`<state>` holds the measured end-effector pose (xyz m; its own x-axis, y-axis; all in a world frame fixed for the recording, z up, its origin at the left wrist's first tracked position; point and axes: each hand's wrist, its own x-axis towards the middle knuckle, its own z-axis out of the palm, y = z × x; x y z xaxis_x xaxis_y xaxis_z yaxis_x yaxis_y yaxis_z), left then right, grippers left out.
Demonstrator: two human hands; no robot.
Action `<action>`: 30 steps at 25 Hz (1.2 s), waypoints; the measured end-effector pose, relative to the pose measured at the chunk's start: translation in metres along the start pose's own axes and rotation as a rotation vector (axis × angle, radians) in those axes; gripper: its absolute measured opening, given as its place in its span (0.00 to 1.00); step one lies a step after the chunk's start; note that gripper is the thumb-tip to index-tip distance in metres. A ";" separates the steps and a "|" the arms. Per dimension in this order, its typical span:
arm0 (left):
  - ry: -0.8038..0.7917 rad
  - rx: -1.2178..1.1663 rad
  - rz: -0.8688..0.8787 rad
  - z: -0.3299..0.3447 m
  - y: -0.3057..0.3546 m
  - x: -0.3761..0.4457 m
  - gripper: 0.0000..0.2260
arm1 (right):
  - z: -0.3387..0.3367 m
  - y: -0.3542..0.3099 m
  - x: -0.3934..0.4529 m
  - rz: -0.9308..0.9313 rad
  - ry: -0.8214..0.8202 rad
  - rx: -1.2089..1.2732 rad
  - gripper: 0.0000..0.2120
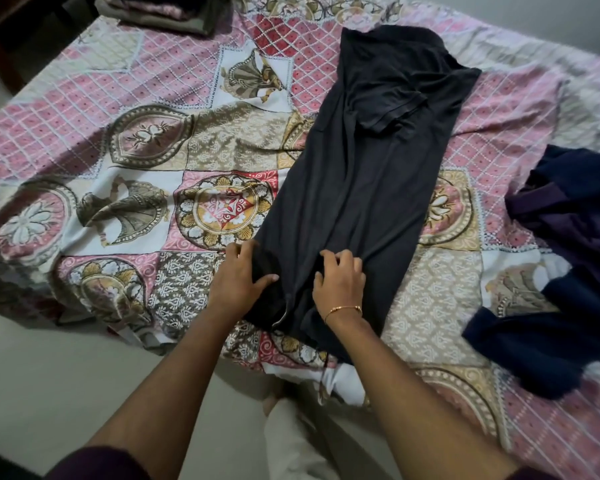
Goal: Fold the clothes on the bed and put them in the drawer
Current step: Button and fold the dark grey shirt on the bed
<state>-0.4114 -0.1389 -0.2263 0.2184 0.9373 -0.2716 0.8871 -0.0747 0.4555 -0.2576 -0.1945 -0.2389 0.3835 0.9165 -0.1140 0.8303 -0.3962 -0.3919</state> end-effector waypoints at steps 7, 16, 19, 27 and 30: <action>-0.078 -0.253 -0.082 -0.008 -0.001 -0.015 0.18 | 0.000 0.017 -0.067 0.331 0.277 0.080 0.21; -0.285 -0.869 -0.271 -0.030 -0.003 -0.016 0.09 | -0.041 0.040 -0.054 0.794 -0.146 0.649 0.35; -0.332 -0.953 -0.298 -0.041 0.009 -0.013 0.11 | -0.046 0.045 -0.048 0.761 -0.124 0.857 0.38; -0.316 -1.556 -0.359 -0.061 0.090 0.062 0.06 | -0.111 0.058 0.013 1.067 0.065 1.986 0.09; -0.289 -1.392 -0.418 -0.040 0.120 0.110 0.06 | -0.110 0.075 0.049 1.066 0.089 2.006 0.12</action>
<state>-0.2977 -0.0316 -0.1678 0.2709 0.6973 -0.6636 -0.1530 0.7118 0.6855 -0.1320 -0.1854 -0.1736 0.3245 0.4544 -0.8296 -0.9345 0.0185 -0.3554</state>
